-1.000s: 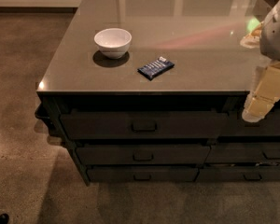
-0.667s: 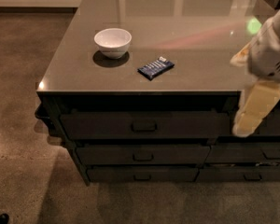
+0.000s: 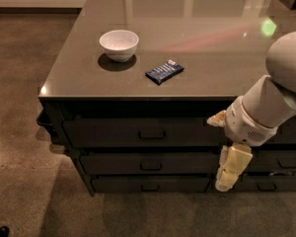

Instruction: Open top drawer

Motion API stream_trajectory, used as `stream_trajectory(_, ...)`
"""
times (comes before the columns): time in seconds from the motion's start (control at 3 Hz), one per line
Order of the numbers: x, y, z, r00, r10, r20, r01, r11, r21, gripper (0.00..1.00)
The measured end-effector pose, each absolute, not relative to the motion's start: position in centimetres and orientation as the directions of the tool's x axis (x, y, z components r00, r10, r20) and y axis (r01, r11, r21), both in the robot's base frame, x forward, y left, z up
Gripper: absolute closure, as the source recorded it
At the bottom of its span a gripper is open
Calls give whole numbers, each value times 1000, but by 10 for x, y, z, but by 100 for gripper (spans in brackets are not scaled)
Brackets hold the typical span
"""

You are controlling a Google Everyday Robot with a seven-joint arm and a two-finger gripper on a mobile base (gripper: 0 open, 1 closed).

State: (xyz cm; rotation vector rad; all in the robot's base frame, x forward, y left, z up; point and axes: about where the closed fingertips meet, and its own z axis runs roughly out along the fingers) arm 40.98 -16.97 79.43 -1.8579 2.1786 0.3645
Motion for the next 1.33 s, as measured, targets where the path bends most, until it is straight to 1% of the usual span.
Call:
stream_trajectory(0.67,418,-167,779,-144,-922,-361,-988,153,3,0)
stream_trajectory(1.0,440,-161,749,-121,-909,-399,-986,157,-57,0)
stream_trajectory(1.33,472,-155,736,-78,-899,-431,-969,170,-179,0)
